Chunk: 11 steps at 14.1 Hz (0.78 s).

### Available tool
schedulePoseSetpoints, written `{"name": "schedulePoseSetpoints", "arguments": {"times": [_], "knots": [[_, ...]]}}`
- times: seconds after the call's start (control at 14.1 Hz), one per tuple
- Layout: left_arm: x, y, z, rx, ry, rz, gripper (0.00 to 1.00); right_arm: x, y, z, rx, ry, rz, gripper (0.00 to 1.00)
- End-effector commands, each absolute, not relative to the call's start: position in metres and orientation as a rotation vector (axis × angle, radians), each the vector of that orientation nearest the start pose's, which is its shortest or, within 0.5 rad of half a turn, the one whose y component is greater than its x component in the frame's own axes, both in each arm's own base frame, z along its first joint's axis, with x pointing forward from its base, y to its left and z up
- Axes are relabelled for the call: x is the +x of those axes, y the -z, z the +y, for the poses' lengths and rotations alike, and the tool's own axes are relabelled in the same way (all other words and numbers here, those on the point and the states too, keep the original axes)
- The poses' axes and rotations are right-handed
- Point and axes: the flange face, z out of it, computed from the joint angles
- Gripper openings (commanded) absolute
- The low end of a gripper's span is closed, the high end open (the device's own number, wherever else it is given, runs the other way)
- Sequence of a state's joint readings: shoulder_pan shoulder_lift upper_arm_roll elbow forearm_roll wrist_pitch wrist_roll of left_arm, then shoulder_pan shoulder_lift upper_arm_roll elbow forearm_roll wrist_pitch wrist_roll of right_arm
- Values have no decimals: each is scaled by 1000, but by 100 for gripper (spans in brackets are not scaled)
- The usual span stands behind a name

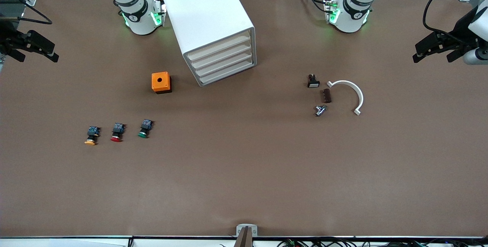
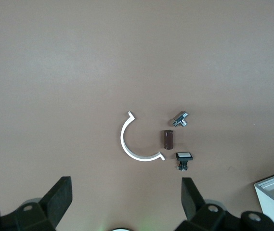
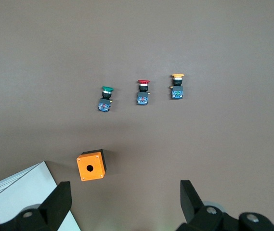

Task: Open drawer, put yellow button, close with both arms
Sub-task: 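Move the left gripper toward the white drawer cabinet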

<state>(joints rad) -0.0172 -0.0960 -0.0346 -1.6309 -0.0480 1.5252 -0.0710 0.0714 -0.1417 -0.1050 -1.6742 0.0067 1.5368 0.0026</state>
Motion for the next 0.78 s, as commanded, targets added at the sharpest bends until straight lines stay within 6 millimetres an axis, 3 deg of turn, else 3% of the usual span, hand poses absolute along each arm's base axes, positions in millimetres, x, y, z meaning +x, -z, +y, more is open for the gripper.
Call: {"name": "schedulePoseSetpoints", "arguments": {"times": [0.0, 0.36, 0.5, 0.71], "knots": [[520, -648, -31, -3171, -30, -43, 100, 498, -648, -22, -3109, 12, 45, 100], [524, -643, -24, -3171, -44, -53, 100, 497, -648, -25, -3108, 12, 52, 100], [527, -639, -6, -3175, -53, -104, 100, 498, -647, -24, -3107, 9, 49, 100], [547, -622, 4, -3170, -92, -146, 100, 497, -648, -25, -3108, 9, 52, 100]]}}
